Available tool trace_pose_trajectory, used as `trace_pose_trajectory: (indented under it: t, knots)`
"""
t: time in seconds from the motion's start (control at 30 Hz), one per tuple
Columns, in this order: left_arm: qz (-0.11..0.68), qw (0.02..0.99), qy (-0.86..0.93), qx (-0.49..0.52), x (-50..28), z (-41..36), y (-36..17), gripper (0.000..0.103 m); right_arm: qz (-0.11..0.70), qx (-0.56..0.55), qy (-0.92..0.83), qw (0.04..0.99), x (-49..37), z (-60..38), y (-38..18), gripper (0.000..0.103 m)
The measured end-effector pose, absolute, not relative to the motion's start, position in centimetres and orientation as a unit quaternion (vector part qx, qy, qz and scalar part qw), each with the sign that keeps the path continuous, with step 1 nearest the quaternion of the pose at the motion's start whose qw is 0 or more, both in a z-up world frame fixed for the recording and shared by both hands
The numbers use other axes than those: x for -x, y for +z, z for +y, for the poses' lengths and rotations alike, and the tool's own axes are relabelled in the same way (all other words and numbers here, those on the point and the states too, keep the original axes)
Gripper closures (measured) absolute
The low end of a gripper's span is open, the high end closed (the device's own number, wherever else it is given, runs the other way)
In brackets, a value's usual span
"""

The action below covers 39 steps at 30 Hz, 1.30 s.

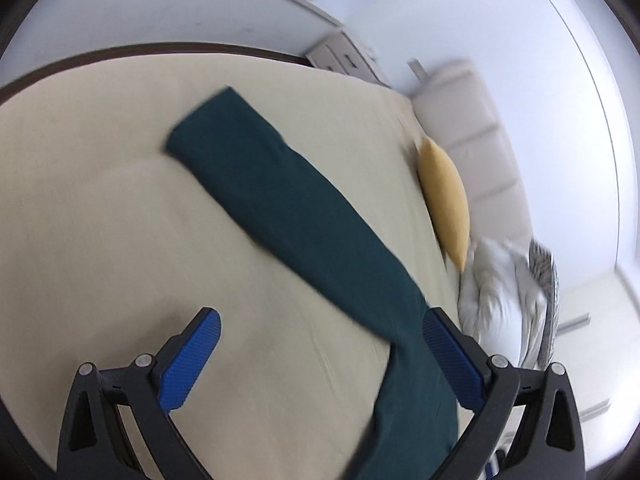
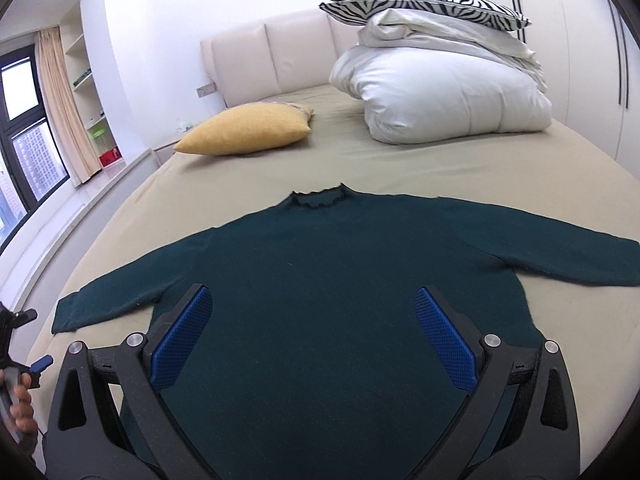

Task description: Fold small clothes

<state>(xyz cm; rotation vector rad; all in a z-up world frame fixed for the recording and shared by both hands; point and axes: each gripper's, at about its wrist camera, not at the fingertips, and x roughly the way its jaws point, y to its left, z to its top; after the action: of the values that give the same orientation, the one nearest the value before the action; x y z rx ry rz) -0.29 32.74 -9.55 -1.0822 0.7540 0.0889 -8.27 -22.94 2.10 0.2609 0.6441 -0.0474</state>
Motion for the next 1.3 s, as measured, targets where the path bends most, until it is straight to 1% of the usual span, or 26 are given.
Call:
trace_pose_trajectory:
  t: [0.03, 0.1, 0.13, 0.27, 0.33, 0.37, 0.4, 0.43, 0.5, 0.53, 0.57, 0.6, 0.67, 0.73, 0.8, 0.87, 0.93, 0.97, 1.07, 1.13, 1.17, 1.2, 1.23, 1.27, 1.3]
  knots:
    - [0.344, 0.777, 0.04, 0.526, -0.4, 33.8, -10.4, 0.0, 0.314, -0.129, -0.018, 0.94, 7.9, -22.8, 2.1, 0.004]
    - [0.332, 0.757, 0.042, 0.562, -1.4, 35.1, -11.8, 0.001, 0.316, -0.133, -0.009, 0.94, 7.2, -22.4, 2.0, 0.02]
    - [0.326, 0.749, 0.045, 0.575, -1.9, 35.3, -12.5, 0.001, 0.321, -0.137, -0.005, 0.937, 6.6, -22.3, 1.8, 0.022]
    - [0.285, 0.726, 0.069, 0.622, -2.9, 36.7, -13.8, 0.002, 0.341, -0.16, 0.002, 0.926, 4.7, -22.3, 0.6, 0.022]
    - [0.263, 0.721, 0.084, 0.636, -3.2, 37.6, -14.0, 0.005, 0.349, -0.169, 0.005, 0.922, 3.9, -22.4, -0.2, 0.022]
    - [0.256, 0.717, 0.097, 0.641, -3.4, 38.1, -14.2, 0.011, 0.352, -0.172, 0.005, 0.92, 3.6, -22.4, -0.5, 0.022]
    - [0.253, 0.712, 0.109, 0.645, -3.7, 38.9, -14.5, 0.022, 0.353, -0.175, 0.006, 0.919, 3.3, -22.4, -0.8, 0.022]
    - [0.252, 0.708, 0.118, 0.649, -4.2, 39.2, -14.7, 0.028, 0.354, -0.178, 0.007, 0.918, 3.1, -22.5, -1.2, 0.022]
    - [0.262, 0.705, 0.128, 0.646, -5.6, 39.7, -14.6, 0.055, 0.354, -0.182, 0.009, 0.917, 2.8, -22.8, -1.7, 0.027]
    - [0.267, 0.706, 0.131, 0.643, -6.0, 40.1, -14.6, 0.062, 0.353, -0.182, 0.009, 0.918, 2.7, -23.0, -1.9, 0.028]
    - [0.274, 0.711, 0.133, 0.634, -6.6, 39.9, -14.0, 0.076, 0.352, -0.183, 0.01, 0.918, 2.7, -23.3, -2.0, 0.032]
    - [0.279, 0.719, 0.135, 0.622, -7.0, 39.9, -13.7, 0.088, 0.351, -0.184, 0.011, 0.918, 2.9, -23.6, -2.2, 0.036]
    - [0.29, 0.757, 0.124, 0.573, -8.3, 38.3, -11.3, 0.095, 0.349, -0.186, 0.01, 0.919, 3.1, -24.6, -2.6, 0.04]
    - [0.305, 0.794, 0.096, 0.518, -9.6, 35.4, -9.3, 0.095, 0.349, -0.195, 0.003, 0.917, 3.6, -26.1, -3.0, 0.044]
    - [0.326, 0.834, 0.051, 0.443, -12.1, 30.5, -6.4, 0.095, 0.352, -0.211, -0.005, 0.912, 4.0, -27.6, -3.7, 0.049]
    - [0.351, 0.864, -0.009, 0.36, -14.1, 23.8, -4.3, 0.095, 0.354, -0.223, -0.012, 0.908, 4.2, -29.2, -4.4, 0.051]
    - [0.381, 0.884, -0.066, 0.265, -15.3, 16.1, -3.4, 0.095, 0.353, -0.233, -0.018, 0.906, 4.3, -30.6, -4.9, 0.051]
    - [0.398, 0.889, -0.098, 0.205, -15.8, 11.3, -3.4, 0.095, 0.352, -0.237, -0.021, 0.905, 4.4, -31.3, -5.2, 0.051]
    - [0.428, 0.886, -0.15, 0.099, -15.1, 1.4, -5.9, 0.095, 0.356, -0.252, -0.025, 0.9, 4.6, -33.1, -6.0, 0.051]
    - [0.449, 0.876, -0.17, 0.043, -13.7, -3.2, -8.3, 0.094, 0.365, -0.259, -0.021, 0.894, 5.0, -34.3, -6.5, 0.052]
    - [0.463, 0.87, -0.172, 0.019, -13.4, -4.8, -9.5, 0.089, 0.368, -0.262, -0.021, 0.892, 4.9, -34.8, -6.7, 0.051]
    - [0.465, 0.869, -0.17, 0.004, -13.0, -5.5, -10.1, 0.079, 0.372, -0.266, -0.02, 0.889, 4.9, -35.3, -7.0, 0.051]
    - [0.462, 0.87, -0.173, -0.006, -12.6, -6.1, -10.3, 0.073, 0.38, -0.271, -0.019, 0.884, 4.8, -35.7, -7.3, 0.049]
    - [0.455, 0.872, -0.182, -0.01, -11.9, -6.3, -10.1, 0.06, 0.386, -0.274, -0.019, 0.881, 4.6, -36.1, -7.6, 0.048]
    - [0.451, 0.873, -0.185, -0.012, -11.3, -6.1, -9.7, 0.041, 0.389, -0.277, -0.019, 0.878, 4.5, -36.3, -7.8, 0.045]
